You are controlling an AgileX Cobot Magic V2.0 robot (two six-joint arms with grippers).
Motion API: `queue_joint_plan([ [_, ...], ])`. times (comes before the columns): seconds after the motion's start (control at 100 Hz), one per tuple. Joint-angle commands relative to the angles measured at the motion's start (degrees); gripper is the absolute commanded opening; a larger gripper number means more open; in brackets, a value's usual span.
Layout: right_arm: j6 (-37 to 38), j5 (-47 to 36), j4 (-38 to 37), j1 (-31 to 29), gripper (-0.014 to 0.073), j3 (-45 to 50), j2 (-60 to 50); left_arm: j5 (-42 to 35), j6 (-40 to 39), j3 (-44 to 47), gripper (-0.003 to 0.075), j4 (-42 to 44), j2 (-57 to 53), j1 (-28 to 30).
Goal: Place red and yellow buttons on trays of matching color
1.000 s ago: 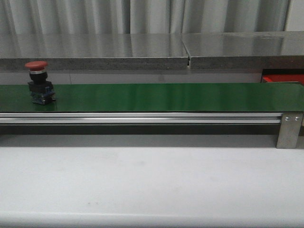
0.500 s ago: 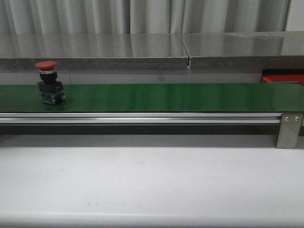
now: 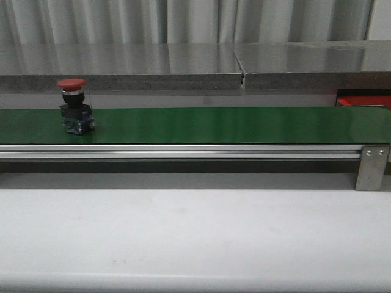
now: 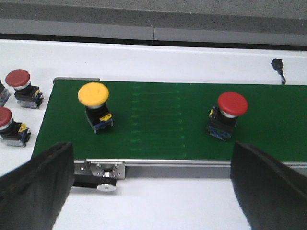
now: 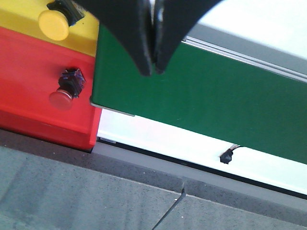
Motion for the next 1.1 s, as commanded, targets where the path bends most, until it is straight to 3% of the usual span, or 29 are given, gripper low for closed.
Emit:
queue_joint_plan([
  [0.0,-0.2,-1.7,1.6,0.0,-0.0068,-1.5,-0.7,-4.6,0.0,3.3,0.0545,-1.2,-6.6,-0.3],
  [0.31,-0.2,-1.7,1.6,0.0,-0.0068,-1.5,-0.7,-5.3,0.0,12.5,-0.0021,-1.2,-19.2,-0.3],
  [0.69,-0.2,-1.2,2.5,0.0,-0.0035,-1.5,-0.7,-5.1,0.0,13.1,-0.0020,-1.2,-19.6,-0.3],
  [0.79,-0.2,-0.1,2.8,0.0,0.0116,-1.5,-0.6,-5.1,0.0,13.1,-0.0020,-1.2,-19.6,-0.3],
  [0.98,-0.2,1.0,6.2,0.0,0.0651,-1.5,-0.6,-5.1,0.0,13.1,-0.0020,-1.2,-19.6,-0.3],
  [1.09,-0.2,1.1,9.3,0.0,0.0631,-1.5,-0.6,-5.1,0.0,13.1,-0.0020,-1.2,-19.6,-0.3],
])
